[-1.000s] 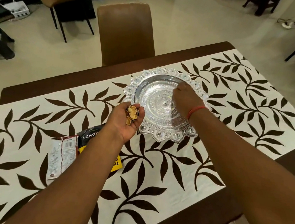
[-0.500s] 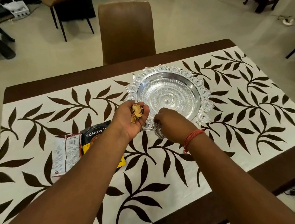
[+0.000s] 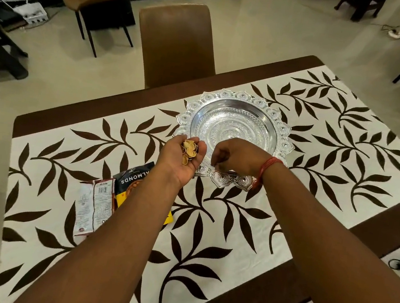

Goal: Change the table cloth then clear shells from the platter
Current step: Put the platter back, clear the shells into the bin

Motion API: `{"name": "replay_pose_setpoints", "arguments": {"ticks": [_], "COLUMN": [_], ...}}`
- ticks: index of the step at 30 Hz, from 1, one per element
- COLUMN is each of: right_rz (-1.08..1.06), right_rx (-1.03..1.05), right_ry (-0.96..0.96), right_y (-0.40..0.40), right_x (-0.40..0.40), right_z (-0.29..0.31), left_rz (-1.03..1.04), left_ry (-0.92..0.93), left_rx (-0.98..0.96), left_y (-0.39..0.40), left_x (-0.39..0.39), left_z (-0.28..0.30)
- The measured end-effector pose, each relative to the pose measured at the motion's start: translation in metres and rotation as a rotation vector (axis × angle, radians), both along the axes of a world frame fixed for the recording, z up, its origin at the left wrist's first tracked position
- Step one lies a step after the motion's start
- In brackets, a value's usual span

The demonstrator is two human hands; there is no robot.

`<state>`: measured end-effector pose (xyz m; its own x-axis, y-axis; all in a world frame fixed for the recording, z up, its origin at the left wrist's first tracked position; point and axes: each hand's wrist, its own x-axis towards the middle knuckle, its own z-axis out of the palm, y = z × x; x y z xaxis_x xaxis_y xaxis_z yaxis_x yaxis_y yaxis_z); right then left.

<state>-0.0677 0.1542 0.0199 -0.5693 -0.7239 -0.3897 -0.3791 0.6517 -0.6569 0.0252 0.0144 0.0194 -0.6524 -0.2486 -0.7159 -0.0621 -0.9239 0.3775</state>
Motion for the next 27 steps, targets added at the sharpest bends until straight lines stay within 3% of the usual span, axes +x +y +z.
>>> {"name": "replay_pose_setpoints", "arguments": {"ticks": [5,10,12,16,18,23,27], "right_rz": [-0.096,-0.195,-0.097,0.174,0.194,-0.14,-0.372], "right_rx": [-0.115,-0.394,-0.376,-0.14,-0.115,-0.359,-0.478], "right_ry": [-0.032,-0.073,0.01,0.303,0.363,0.383,0.154], "right_y": [0.003,-0.015,-0.03,-0.052,-0.051,-0.046,-0.067], "right_x": [-0.001,0.003,0.007,0.016,0.019,0.037,0.085], "right_z": [0.002,0.033,0.049,0.068,0.07,0.044,0.014], "left_rz": [-0.007,-0.042,-0.036,-0.059,-0.054,-0.023,-0.02], "left_ry": [0.001,-0.017,0.001,0.062,0.066,0.045,0.066], "left_rx": [-0.005,-0.04,-0.024,-0.042,-0.039,-0.027,-0.09], "left_y": [0.001,0.003,0.005,0.006,0.005,0.0,-0.011], "left_x": [-0.001,-0.001,-0.004,-0.004,-0.002,0.002,0.023], "left_z": [0.002,-0.001,-0.002,-0.001,-0.002,-0.007,-0.009]}}
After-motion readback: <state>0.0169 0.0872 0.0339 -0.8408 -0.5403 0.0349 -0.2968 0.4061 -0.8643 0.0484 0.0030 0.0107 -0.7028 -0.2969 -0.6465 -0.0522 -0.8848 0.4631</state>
